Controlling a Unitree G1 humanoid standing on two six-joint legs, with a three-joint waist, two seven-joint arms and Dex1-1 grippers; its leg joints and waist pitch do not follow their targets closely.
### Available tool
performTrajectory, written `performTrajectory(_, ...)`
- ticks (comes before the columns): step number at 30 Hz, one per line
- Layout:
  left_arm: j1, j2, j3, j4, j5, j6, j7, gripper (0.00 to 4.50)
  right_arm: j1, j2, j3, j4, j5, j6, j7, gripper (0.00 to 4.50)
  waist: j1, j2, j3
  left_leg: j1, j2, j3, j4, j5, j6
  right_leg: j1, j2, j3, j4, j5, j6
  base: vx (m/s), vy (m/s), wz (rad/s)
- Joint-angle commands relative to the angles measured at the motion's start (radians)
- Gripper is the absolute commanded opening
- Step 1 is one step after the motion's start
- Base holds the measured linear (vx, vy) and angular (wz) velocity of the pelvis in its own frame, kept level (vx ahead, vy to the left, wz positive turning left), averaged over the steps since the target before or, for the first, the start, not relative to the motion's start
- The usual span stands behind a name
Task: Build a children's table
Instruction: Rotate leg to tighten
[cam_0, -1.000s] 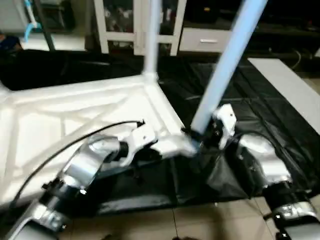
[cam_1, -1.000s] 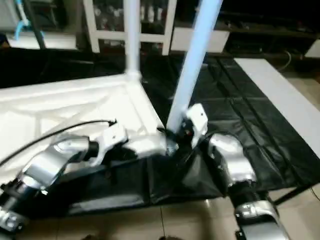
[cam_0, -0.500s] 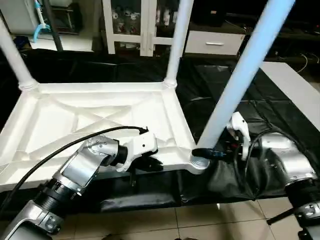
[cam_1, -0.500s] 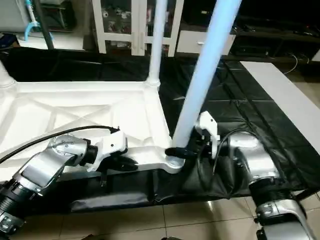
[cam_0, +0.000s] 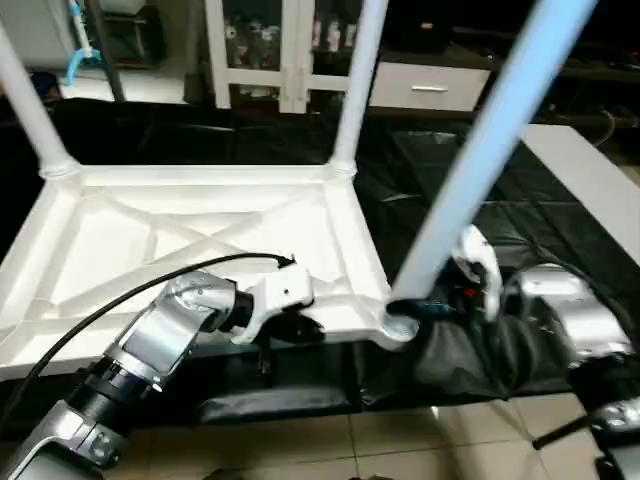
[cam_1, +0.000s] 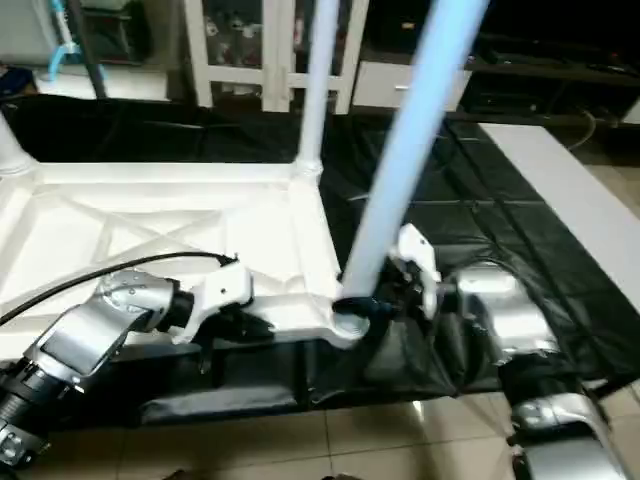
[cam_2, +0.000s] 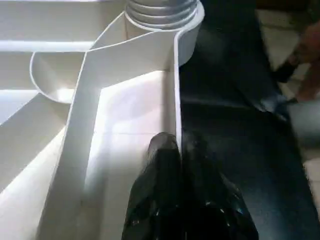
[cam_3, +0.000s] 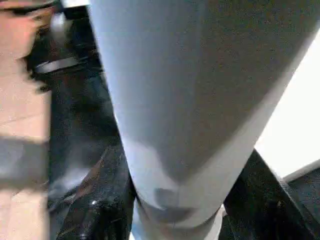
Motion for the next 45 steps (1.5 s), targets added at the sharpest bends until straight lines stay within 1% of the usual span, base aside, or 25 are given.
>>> performTrajectory(1, -0.014, -0.03, -0.019, -0.043, -0.028, 0.018, -0.024, 0.0, -0.005, -0.008, -0.043, 0.086, -0.07, 0.005, -0.187, 1.88, -0.008, 0.009, -0.06, 0.012, 0.014, -0.002, -0.081, -0.315, -0.005, 0.055, -0.036, 0.025, -0.079, -0.453, -0.143, 0.0, 0.0, 0.0)
performTrajectory(2, -0.015, -0.036, -0.015, -0.041, -0.025, 0.027, -0.009, 0.0, -0.007, 0.0, -0.048, 0.098, -0.076, 0.007, -0.226, 1.88, -0.011, 0.008, -0.062, 0.011, 0.013, -0.004, -0.08, -0.322, -0.007, 0.056, -0.037, 0.024, -0.081, -0.468, -0.133, 0.0, 0.0, 0.0)
performTrajectory(3, -0.03, -0.089, 0.017, -0.025, 0.003, 0.101, 0.117, 0.0, -0.019, 0.061, -0.094, 0.168, -0.103, 0.022, -0.5, 1.88, -0.02, 0.006, -0.058, 0.008, 0.014, -0.005, -0.083, -0.325, -0.017, 0.052, -0.036, 0.026, -0.081, -0.488, -0.121, 0.0, 0.0, 0.0)
performTrajectory(4, -0.031, -0.092, 0.019, -0.024, 0.005, 0.105, 0.124, 0.0, -0.019, 0.064, -0.096, 0.171, -0.104, 0.023, -0.513, 1.87, -0.028, 0.008, -0.059, 0.012, 0.011, -0.01, -0.081, -0.351, -0.033, 0.049, -0.037, 0.018, -0.091, -0.547, -0.1, 0.0, 0.0, 0.0)
performTrajectory(6, -0.051, -0.177, 0.067, -0.006, 0.044, 0.193, 0.301, 0.0, -0.013, 0.137, -0.144, 0.203, -0.15, 0.035, -0.874, 1.87, -0.042, 0.006, -0.063, 0.008, 0.01, -0.014, -0.081, -0.35, -0.045, 0.049, -0.035, 0.017, -0.089, -0.518, -0.093, 0.0, 0.0, 0.0)
performTrajectory(8, -0.053, -0.185, 0.07, -0.004, 0.048, 0.197, 0.316, 0.0, -0.012, 0.145, -0.149, 0.204, -0.155, 0.034, -0.91, 1.87, -0.044, 0.005, -0.064, 0.014, 0.009, -0.012, -0.08, -0.368, -0.043, 0.045, -0.033, 0.014, -0.093, -0.526, -0.084, 0.0, 0.0, 0.0)
performTrajectory(9, -0.061, -0.236, 0.087, 0.005, 0.058, 0.205, 0.39, 0.0, 0.004, 0.207, -0.197, 0.204, -0.167, -0.009, -1.127, 1.87, -0.047, 0.009, -0.064, 0.014, 0.007, -0.012, -0.078, -0.39, -0.034, 0.043, -0.033, 0.013, -0.096, -0.535, -0.074, 0.0, 0.0, 0.0)
performTrajectory(10, -0.061, -0.236, 0.087, 0.005, 0.058, 0.205, 0.39, 0.0, 0.004, 0.207, -0.197, 0.204, -0.167, -0.009, -1.127, 1.86, -0.051, 0.007, -0.064, 0.017, 0.004, -0.01, -0.074, -0.403, -0.034, 0.033, -0.031, 0.011, -0.103, -0.551, -0.063, 0.0, 0.0, 0.0)
performTrajectory(11, -0.064, -0.25, 0.085, 0.009, 0.064, 0.197, 0.408, 0.0, 0.013, 0.24, -0.203, 0.192, -0.176, -0.031, -1.18, 1.86, -0.051, 0.008, -0.066, 0.018, 0.002, -0.012, -0.074, -0.414, -0.028, 0.037, -0.03, 0.007, -0.105, -0.559, -0.057, 0.0, 0.0, 0.0)
performTrajectory(12, -0.066, -0.264, 0.082, 0.014, 0.068, 0.194, 0.421, 0.0, 0.016, 0.284, -0.201, 0.189, -0.182, -0.057, -1.22, 1.86, -0.055, 0.014, -0.063, 0.017, 0.0, -0.012, -0.074, -0.435, -0.018, 0.035, -0.028, 0.004, -0.111, -0.576, -0.04, 0.0, 0.0, 0.0)
performTrajectory(15, -0.072, -0.265, 0.061, 0.024, 0.088, 0.175, 0.425, 0.0, 0.009, 0.37, -0.191, 0.186, -0.155, -0.111, -1.183, 1.86, -0.064, 0.016, -0.062, 0.016, 0.002, -0.016, -0.075, -0.463, -0.014, 0.034, -0.032, -0.001, -0.117, -0.59, -0.034, 0.0, 0.0, 0.0)
performTrajectory(17, -0.075, -0.261, 0.053, 0.028, 0.101, 0.171, 0.425, 0.0, -0.004, 0.416, -0.193, 0.185, -0.102, -0.15, -1.089, 1.86, -0.067, 0.023, -0.062, 0.016, 0.006, -0.022, -0.079, -0.481, -0.011, 0.039, -0.034, -0.006, -0.118, -0.566, -0.042, 0.0, 0.0, 0.0)
performTrajectory(18, -0.075, -0.255, 0.049, 0.032, 0.105, 0.167, 0.42, 0.0, 0.002, 0.415, -0.172, 0.159, -0.105, -0.168, -1.025, 1.86, -0.067, 0.032, -0.061, 0.015, 0.012, -0.028, -0.086, -0.491, -0.012, 0.045, -0.036, -0.008, -0.115, -0.529, -0.058, 0.0, 0.0, 0.0)
performTrajectory(20, -0.078, -0.236, 0.037, 0.043, 0.117, 0.144, 0.41, 0.0, 0.014, 0.388, -0.126, 0.107, -0.135, -0.166, -0.967, 2.42, -0.068, 0.026, -0.061, 0.011, 0.012, -0.029, -0.09, -0.492, -0.012, 0.052, -0.034, -0.008, -0.112, -0.482, -0.075, 0.0, 0.0, 0.0)
performTrajectory(22, -0.078, -0.236, 0.037, 0.043, 0.117, 0.144, 0.41, 0.0, 0.014, 0.388, -0.126, 0.107, -0.135, -0.166, -0.967, 2.56, -0.064, 0.025, -0.059, 0.012, 0.01, -0.025, -0.089, -0.477, -0.01, 0.049, -0.037, -0.001, -0.107, -0.464, -0.101, 0.0, 0.0, 0.0)
performTrajectory(24, -0.073, -0.203, 0.016, 0.051, 0.124, 0.103, 0.374, 0.0, 0.03, 0.35, -0.124, 0.039, -0.1, -0.116, -0.887, 2.88, -0.06, 0.021, -0.061, 0.014, 0.009, -0.023, -0.088, -0.456, -0.003, 0.052, -0.037, 0.001, -0.107, -0.463, -0.101, 0.0, 0.0, 0.0)
performTrajectory(26, -0.063, -0.166, -0.006, 0.056, 0.126, 0.037, 0.323, 0.0, 0.05, 0.297, -0.105, -0.03, -0.068, -0.073, -0.79, 2.95, -0.055, 0.023, -0.062, 0.015, 0.01, -0.021, -0.088, -0.439, 0.004, 0.053, -0.037, 0.004, -0.104, -0.439, -0.108, 0.0, 0.0, 0.0)
performTrajectory(27, -0.058, -0.152, -0.011, 0.054, 0.122, 0.023, 0.303, 0.0, 0.061, 0.274, -0.092, -0.062, -0.049, -0.049, -0.74, 2.95, -0.053, 0.023, -0.062, 0.008, 0.013, -0.019, -0.091, -0.41, 0.009, 0.057, -0.038, 0.008, -0.098, -0.405, -0.12, 0.0, 0.0, 0.0)
performTrajectory(28, -0.05, -0.122, -0.023, 0.052, 0.119, -0.024, 0.259, 0.0, 0.083, 0.227, -0.074, -0.128, -0.012, -0.012, -0.646, 2.95, -0.051, 0.028, -0.061, 0.01, 0.011, -0.02, -0.091, -0.407, 0.015, 0.06, -0.035, 0.007, -0.099, -0.399, -0.123, 0.0, 0.0, 0.0)
performTrajectory(33, -0.031, -0.047, -0.049, 0.04, 0.106, -0.119, 0.137, 0.0, 0.136, 0.101, -0.036, -0.264, 0.052, 0.05, -0.439, 2.95, -0.033, 0.026, -0.062, 0.012, 0.018, -0.012, -0.092, -0.357, 0.023, 0.062, -0.041, 0.015, -0.092, -0.359, -0.148, 0.0, 0.0, 0.0)
performTrajectory(35, -0.032, -0.04, -0.032, 0.04, 0.084, -0.099, 0.11, 0.0, 0.151, 0.055, -0.048, -0.287, 0.059, 0.056, -0.363, 2.95, -0.024, 0.026, -0.063, 0.018, 0.02, -0.009, -0.09, -0.339, 0.025, 0.06, -0.039, 0.017, -0.089, -0.329, -0.161, 0.0, 0.0, 0.0)
performTrajectory(36, -0.037, -0.041, -0.026, 0.036, 0.074, -0.072, 0.101, 0.28, 0.151, 0.036, -0.059, -0.287, 0.065, 0.059, -0.331, 2.97, -0.02, 0.027, -0.061, 0.022, 0.022, -0.005, -0.09, -0.334, 0.026, 0.057, -0.039, 0.019, -0.087, -0.313, -0.175, 0.0, 0.0, 0.0)
performTrajectory(40, -0.047, -0.047, -0.026, 0.033, 0.062, -0.034, 0.084, 0.58, 0.145, 0.019, -0.079, -0.28, 0.068, 0.059, -0.292, 2.97, -0.017, 0.028, -0.064, 0.019, 0.022, -0.006, -0.092, -0.308, 0.019, 0.066, -0.04, 0.02, -0.079, -0.284, -0.196, 0.0, 0.0, 0.0)
performTrajectory(41, -0.056, -0.056, -0.031, 0.043, 0.071, -0.034, 0.094, 0.65, 0.142, 0.013, -0.081, -0.281, 0.07, 0.062, -0.275, 2.97, -0.014, 0.033, -0.067, 0.017, 0.022, -0.007, -0.091, -0.283, 0.02, 0.069, -0.041, 0.02, -0.074, -0.259, -0.198, 0.0, 0.0, 0.0)
performTrajectory(45, -0.08, -0.066, -0.075, 0.106, 0.105, -0.081, 0.094, 0.78, 0.145, -0.008, -0.064, -0.329, 0.091, 0.111, -0.249, 2.97, -0.01, 0.031, -0.069, 0.018, 0.02, -0.004, -0.088, -0.241, 0.033, 0.073, -0.036, 0.021, -0.069, -0.197, -0.21, 0.0, 0.0, 0.0)
